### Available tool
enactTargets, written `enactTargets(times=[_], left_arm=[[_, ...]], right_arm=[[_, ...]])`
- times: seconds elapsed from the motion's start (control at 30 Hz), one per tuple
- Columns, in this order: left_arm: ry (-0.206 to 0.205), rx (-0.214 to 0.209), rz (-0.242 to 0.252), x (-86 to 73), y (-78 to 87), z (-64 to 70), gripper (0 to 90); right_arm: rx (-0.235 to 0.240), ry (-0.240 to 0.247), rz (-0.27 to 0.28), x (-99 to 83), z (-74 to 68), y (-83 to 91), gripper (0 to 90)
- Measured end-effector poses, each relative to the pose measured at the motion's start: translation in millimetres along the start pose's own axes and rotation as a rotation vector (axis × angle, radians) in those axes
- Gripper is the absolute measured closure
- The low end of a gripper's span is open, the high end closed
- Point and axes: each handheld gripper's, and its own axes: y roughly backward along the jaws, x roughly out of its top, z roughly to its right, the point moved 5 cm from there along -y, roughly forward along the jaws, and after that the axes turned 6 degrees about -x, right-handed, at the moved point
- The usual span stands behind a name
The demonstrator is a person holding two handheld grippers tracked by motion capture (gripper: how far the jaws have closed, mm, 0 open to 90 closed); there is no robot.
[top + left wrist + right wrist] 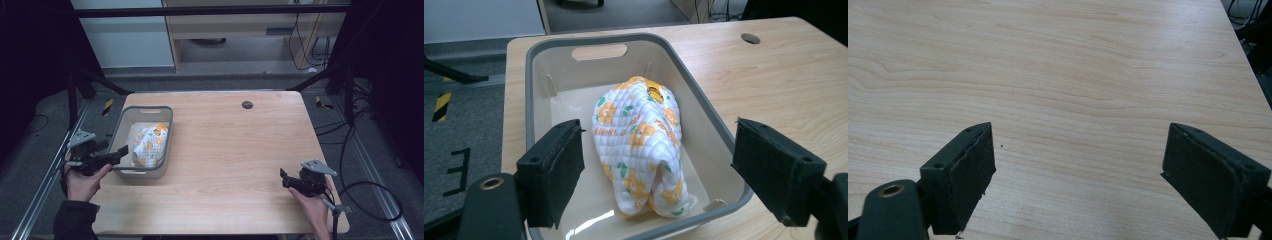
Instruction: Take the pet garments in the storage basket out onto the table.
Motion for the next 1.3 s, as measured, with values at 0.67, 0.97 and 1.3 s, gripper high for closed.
enactTargets(times=[0.67,0.97,1.3], left_arm=[[-0.059,0.014,-0.159,21.5,-40.0,-4.8,19.3],[-0.066,0.018,-0.214,23.9,-49.6,-10.2,19.1],[-0.085,0.036,-0.282,30.4,-62.9,-6.6,18.9]], right_arm=[[0.005,0.009,-0.014,-0.8,0.5,-2.4,13.5],[0.004,0.018,-0.029,-2.3,-1.9,-3.2,13.3],[0.013,0.024,-0.039,-2.9,-2.7,-5.2,13.1]])
